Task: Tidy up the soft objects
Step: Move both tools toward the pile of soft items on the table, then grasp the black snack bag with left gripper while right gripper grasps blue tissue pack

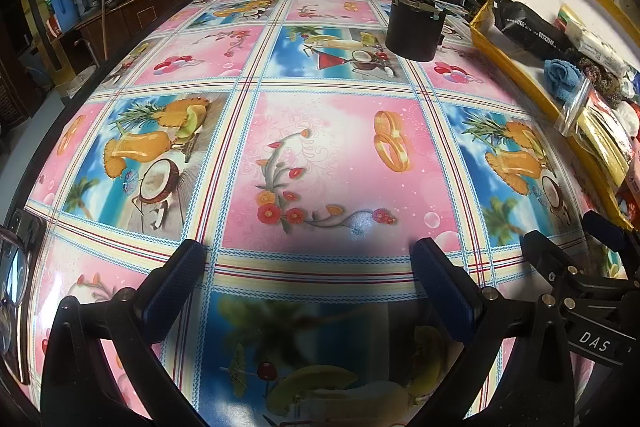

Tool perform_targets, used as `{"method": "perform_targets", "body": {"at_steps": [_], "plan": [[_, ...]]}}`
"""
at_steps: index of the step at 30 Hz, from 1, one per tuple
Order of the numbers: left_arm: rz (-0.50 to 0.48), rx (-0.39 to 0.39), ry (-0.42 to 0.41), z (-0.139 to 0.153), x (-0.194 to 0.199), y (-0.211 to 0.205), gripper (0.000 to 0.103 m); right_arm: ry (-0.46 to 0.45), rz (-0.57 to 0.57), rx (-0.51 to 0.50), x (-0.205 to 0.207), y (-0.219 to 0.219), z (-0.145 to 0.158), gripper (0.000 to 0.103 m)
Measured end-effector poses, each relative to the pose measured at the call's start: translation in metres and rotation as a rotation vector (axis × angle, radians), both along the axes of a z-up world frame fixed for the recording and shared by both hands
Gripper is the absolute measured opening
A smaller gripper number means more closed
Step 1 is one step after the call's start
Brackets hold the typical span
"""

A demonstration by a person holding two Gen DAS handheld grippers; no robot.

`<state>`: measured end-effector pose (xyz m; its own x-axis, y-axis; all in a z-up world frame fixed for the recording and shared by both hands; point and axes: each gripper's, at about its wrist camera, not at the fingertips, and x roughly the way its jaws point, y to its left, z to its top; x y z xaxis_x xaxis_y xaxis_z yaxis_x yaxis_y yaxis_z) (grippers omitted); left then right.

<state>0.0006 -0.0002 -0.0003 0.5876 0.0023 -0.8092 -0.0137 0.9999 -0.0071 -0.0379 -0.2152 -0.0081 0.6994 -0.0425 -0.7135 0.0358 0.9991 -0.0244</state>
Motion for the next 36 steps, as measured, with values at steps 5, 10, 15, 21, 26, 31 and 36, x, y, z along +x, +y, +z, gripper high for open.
{"method": "perform_targets", "body": {"at_steps": [5,10,15,21,26,31,36], "plan": [[0.004,0.001,0.0,-0.0007,0.0022,0.0002,0.103,0.0,0.0,0.0,-0.0002,0.0,0.0003,0.102],[0.003,0.0,0.0,-0.0007,0.0022,0.0004,0.103,0.0,0.001,0.0,-0.0003,0.0,0.0003,0.102],[0.004,0.0,0.0,-0.0006,0.0025,0.0005,0.103,-0.002,0.0,-0.002,-0.0027,0.0004,0.0011,0.102],[0.004,0.0,-0.001,0.0001,0.0007,0.0,0.103,0.0,0.001,-0.002,-0.0035,-0.0012,0.0028,0.102],[0.004,-0.001,-0.001,-0.0002,0.0,0.0004,0.103,0.0,0.001,-0.001,-0.0024,-0.0024,0.0039,0.102],[0.004,-0.001,-0.001,-0.0002,0.0,0.0003,0.103,-0.001,0.0,-0.001,-0.0029,-0.0035,0.0047,0.102],[0.01,-0.001,-0.001,-0.0001,-0.0002,0.0,0.103,0.0,0.0,-0.001,-0.0026,-0.004,0.005,0.102]]}}
